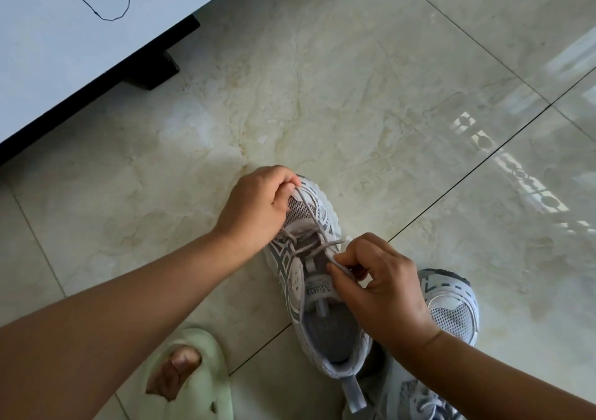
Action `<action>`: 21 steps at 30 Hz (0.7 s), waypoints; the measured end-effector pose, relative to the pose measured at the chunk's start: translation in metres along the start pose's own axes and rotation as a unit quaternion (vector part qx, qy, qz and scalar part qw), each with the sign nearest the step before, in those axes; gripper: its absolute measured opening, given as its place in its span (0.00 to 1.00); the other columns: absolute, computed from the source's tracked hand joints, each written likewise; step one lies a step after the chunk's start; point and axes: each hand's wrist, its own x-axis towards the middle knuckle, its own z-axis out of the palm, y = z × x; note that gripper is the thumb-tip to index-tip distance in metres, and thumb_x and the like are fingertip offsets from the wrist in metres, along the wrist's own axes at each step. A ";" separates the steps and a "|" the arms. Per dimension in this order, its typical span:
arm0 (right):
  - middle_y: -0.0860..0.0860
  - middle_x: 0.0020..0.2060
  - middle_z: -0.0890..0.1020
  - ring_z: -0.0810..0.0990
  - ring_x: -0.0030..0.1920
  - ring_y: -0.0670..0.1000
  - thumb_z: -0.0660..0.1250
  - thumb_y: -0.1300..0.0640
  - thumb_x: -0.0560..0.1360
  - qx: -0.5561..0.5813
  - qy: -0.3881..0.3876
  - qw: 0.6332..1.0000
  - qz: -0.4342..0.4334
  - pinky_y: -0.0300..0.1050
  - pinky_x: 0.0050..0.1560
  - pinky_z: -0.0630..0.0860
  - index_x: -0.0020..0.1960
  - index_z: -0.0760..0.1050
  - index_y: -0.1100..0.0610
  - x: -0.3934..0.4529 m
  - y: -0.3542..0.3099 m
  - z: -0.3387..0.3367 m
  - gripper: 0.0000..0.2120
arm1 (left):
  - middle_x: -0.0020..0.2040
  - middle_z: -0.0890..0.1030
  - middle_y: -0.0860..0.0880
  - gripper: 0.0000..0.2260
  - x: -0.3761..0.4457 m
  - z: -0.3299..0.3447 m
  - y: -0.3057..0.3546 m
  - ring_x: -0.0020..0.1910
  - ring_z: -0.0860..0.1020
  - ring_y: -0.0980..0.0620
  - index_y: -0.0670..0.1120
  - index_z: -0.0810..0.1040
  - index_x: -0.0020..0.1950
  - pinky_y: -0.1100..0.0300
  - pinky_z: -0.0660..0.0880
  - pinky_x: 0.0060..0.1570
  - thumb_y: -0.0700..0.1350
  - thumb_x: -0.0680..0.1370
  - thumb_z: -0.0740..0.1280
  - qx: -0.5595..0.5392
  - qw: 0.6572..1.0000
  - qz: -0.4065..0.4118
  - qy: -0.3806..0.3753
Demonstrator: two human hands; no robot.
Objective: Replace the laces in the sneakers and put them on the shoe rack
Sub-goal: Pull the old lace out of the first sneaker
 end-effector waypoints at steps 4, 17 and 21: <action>0.48 0.31 0.73 0.73 0.33 0.48 0.68 0.61 0.68 -0.001 -0.001 1.000 0.001 0.50 0.30 0.73 0.33 0.73 0.59 0.000 0.001 0.001 0.07 | 0.48 0.79 0.48 0.12 -0.008 0.000 0.005 0.46 0.78 0.48 0.44 0.78 0.54 0.56 0.75 0.43 0.31 0.74 0.64 0.039 0.989 0.121 -0.070; 0.48 0.30 0.72 0.71 0.31 0.49 0.67 0.62 0.68 -0.009 -0.008 1.000 -0.002 0.51 0.28 0.72 0.32 0.72 0.59 -0.002 -0.003 0.002 0.08 | 0.37 0.80 0.54 0.07 -0.007 0.005 0.022 0.33 0.80 0.59 0.48 0.76 0.47 0.61 0.78 0.36 0.39 0.79 0.61 -0.080 0.992 0.021 -0.091; 0.46 0.32 0.73 0.71 0.32 0.46 0.69 0.58 0.69 -0.001 -0.013 1.000 0.012 0.45 0.30 0.73 0.34 0.73 0.58 -0.009 -0.003 0.001 0.07 | 0.41 0.82 0.53 0.06 -0.011 0.006 0.014 0.37 0.81 0.55 0.49 0.80 0.49 0.57 0.79 0.40 0.41 0.78 0.65 -0.074 0.991 0.024 -0.111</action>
